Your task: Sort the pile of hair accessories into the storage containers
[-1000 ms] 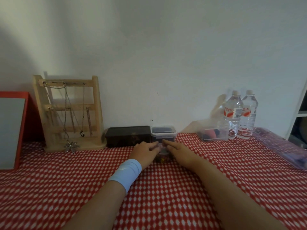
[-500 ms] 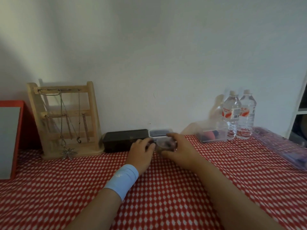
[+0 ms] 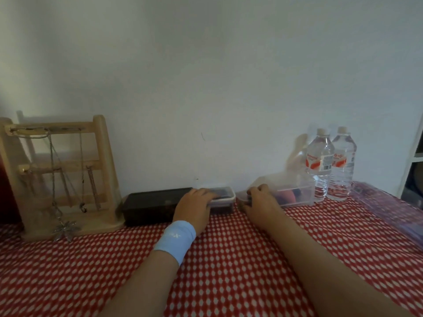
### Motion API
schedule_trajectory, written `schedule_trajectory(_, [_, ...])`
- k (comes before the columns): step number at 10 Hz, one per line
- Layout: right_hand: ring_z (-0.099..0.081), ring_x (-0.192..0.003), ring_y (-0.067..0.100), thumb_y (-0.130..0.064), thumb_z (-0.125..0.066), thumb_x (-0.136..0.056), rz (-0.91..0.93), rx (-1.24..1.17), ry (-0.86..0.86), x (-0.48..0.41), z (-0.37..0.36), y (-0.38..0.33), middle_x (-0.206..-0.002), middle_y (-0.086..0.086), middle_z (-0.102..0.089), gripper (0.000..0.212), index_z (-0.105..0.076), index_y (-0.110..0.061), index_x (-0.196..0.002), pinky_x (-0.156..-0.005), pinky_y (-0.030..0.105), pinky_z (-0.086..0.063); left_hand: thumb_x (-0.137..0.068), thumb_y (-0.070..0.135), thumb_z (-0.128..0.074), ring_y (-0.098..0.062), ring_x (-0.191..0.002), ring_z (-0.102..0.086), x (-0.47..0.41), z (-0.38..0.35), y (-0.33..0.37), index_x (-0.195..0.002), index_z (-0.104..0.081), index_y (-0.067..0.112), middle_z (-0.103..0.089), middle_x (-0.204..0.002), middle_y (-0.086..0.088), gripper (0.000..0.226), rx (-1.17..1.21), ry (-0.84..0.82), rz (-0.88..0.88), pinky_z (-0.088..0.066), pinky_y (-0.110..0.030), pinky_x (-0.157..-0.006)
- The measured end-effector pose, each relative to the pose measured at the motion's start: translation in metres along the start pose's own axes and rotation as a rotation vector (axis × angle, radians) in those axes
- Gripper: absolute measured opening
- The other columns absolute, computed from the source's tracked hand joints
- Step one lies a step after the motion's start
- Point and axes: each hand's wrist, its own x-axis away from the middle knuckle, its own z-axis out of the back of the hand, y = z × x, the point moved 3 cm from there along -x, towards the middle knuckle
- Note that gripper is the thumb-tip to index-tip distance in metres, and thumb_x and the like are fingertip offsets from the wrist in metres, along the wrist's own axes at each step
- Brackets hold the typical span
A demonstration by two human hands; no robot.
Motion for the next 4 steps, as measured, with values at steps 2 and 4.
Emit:
schedule_trajectory(2, [-0.057,-0.116,0.022,-0.037,-0.06,-0.097,0.065,0.028,0.023,-0.009,-0.012,0.002,-0.143,0.004,-0.043,0.049,-0.049,-0.022,-0.142,-0.102,0.037,-0.049,-0.095,0.012,-0.051,-0.015,-0.117,-0.049,-0.002,-0.006,-0.005,-0.128,-0.06,0.033,-0.059,-0.129,0.01,0.04,0.004,0.074,-0.032,-0.036,-0.03,-0.103])
schedule_trajectory(4, [-0.052,-0.13,0.026,-0.04,-0.056,-0.099,0.08,0.009,0.097,0.002,-0.007,-0.005,-0.16,0.005,-0.025,0.059,-0.033,-0.029,-0.152,-0.103,0.042,-0.048,-0.095,0.022,-0.054,-0.015,-0.125,-0.045,0.003,-0.002,-0.003,-0.133,-0.056,0.029,-0.055,-0.135,0.008,0.039,0.104,0.033,-0.033,-0.032,-0.032,-0.111])
